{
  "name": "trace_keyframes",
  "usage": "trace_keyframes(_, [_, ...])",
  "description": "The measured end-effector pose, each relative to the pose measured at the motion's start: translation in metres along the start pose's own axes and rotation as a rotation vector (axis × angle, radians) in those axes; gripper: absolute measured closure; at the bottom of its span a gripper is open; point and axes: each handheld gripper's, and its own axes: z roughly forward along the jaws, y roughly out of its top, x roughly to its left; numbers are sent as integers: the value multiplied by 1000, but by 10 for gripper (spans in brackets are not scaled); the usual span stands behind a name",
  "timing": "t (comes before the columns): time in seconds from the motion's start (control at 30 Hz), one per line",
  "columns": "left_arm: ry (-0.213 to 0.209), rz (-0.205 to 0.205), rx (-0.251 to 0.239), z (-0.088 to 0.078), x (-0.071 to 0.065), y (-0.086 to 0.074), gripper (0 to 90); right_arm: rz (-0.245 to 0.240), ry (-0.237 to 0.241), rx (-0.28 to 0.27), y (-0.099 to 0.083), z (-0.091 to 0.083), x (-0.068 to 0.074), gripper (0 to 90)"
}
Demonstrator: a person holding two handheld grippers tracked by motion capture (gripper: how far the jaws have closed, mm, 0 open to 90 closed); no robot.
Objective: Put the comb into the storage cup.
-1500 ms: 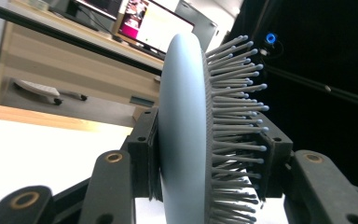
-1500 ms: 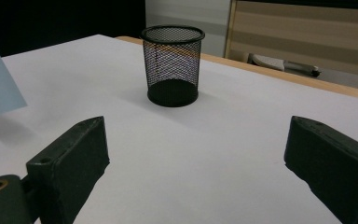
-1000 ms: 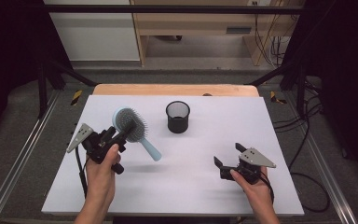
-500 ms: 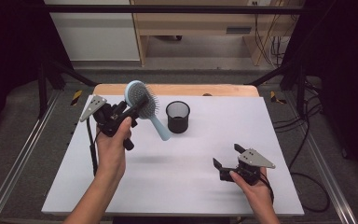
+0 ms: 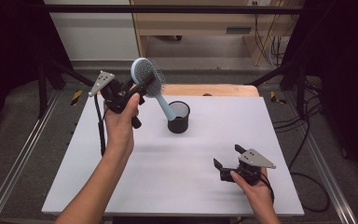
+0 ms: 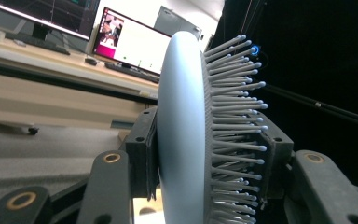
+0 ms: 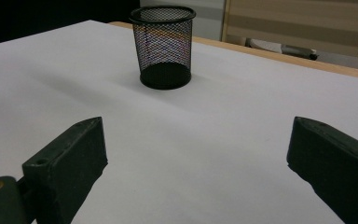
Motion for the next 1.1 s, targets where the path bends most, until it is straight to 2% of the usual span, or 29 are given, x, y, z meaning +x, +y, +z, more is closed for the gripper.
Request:
trace_keyframes(0.2, [10, -1, -15, 7, 3, 3, 506, 6, -4, 1, -1, 0, -1, 50])
trace_keyframes(0.37, [23, 4, -2, 10, 6, -1, 506, 8, -4, 1, -1, 0, -1, 50])
trace_keyframes(1.1, [16, 3, 11, 18, 4, -10, 506, 14, -6, 0, 0, -1, -2, 51])
